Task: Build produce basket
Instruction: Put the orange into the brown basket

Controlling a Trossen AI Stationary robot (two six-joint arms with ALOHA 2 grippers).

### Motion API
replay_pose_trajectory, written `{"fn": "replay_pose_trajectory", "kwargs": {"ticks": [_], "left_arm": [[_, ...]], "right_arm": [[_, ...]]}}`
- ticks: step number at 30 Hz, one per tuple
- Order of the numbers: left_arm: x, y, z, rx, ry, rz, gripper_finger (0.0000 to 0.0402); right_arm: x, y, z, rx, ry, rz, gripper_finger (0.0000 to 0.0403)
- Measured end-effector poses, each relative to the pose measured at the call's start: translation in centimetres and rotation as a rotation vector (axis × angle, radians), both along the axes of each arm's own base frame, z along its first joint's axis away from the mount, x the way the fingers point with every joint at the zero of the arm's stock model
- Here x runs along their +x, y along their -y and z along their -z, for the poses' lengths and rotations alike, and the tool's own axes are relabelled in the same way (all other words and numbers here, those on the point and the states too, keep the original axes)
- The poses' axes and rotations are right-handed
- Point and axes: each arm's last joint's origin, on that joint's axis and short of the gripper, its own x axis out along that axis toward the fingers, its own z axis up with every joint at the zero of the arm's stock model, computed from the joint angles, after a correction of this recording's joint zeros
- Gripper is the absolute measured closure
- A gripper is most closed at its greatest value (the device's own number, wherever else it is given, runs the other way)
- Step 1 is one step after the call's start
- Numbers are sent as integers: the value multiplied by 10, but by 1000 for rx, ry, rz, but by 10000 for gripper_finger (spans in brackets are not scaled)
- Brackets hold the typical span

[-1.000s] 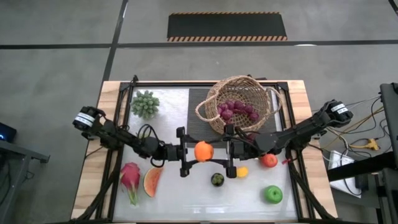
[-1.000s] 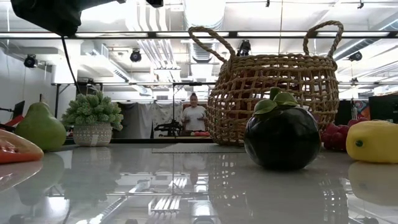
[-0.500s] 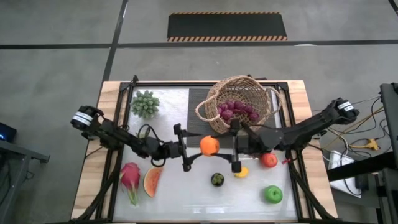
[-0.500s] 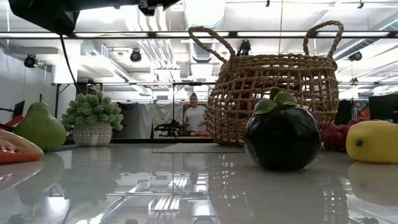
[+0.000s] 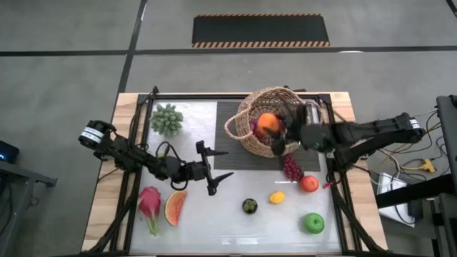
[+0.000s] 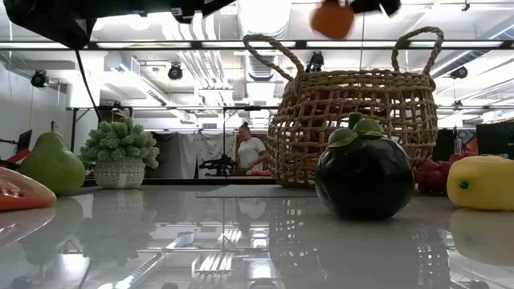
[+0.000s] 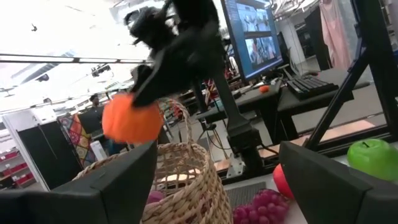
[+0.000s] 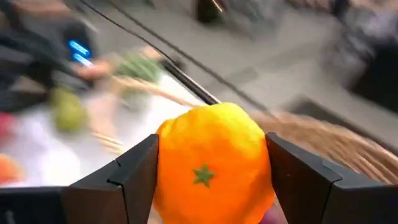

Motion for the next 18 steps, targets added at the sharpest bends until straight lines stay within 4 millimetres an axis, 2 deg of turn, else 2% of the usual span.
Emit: {"fn": "replay_pose_trajectory", "kwargs": {"ticks": [6,12,18], "left_arm": [[0,0,-1,-1,3,1,83],[0,0,-1,-1,3,1,83],[0,0,-1,-2,3,2,83]], "right_arm": [[-11,45,8,178,-306,202,154],[-2,70,25,373,-407,129,154],[14,82,47,488,-504,43,154]]}}
